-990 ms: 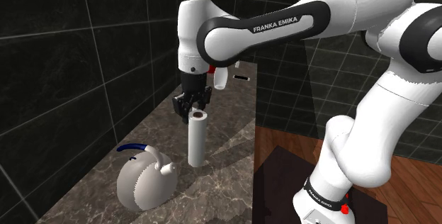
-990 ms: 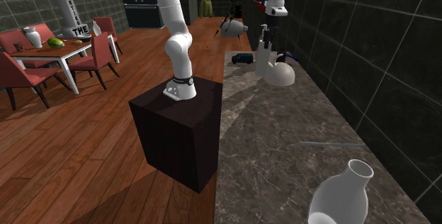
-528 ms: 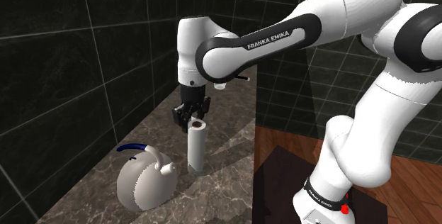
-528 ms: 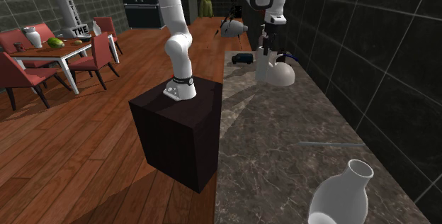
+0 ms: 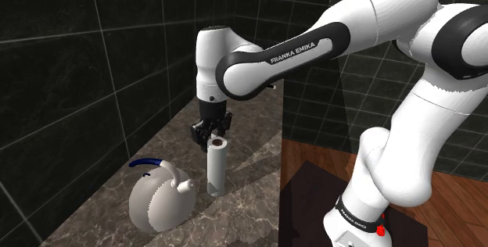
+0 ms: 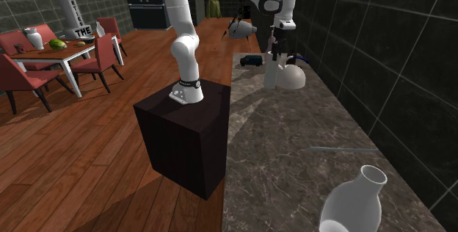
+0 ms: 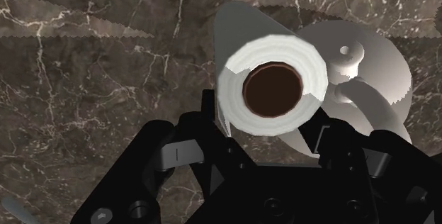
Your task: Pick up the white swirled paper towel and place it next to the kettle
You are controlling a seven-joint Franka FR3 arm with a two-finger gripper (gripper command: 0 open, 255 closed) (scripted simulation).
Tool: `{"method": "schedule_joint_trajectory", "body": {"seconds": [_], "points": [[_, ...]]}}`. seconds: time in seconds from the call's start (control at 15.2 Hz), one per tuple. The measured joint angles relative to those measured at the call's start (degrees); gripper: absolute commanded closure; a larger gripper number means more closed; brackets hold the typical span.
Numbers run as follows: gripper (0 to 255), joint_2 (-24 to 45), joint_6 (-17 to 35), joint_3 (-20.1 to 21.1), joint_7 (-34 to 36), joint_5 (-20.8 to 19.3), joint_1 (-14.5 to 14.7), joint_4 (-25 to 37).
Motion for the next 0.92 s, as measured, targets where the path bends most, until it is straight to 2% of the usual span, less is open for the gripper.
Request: {"method": "schedule_joint_trajectory", "body": {"seconds": [0.13,0.2,0.59,0.92], "points": [[255,0.00,0.02,0.00,0.00,0.00,0.00,-0.02],[0,0.00,0.03,0.00,0.00,0.00,0.00,-0.02],[0,0.00,0.03,0.00,0.00,0.00,0.00,-0.02],[0,-1.95,-6.27,-0.10,-0.10,0.15,-0.03,4.42]]}}
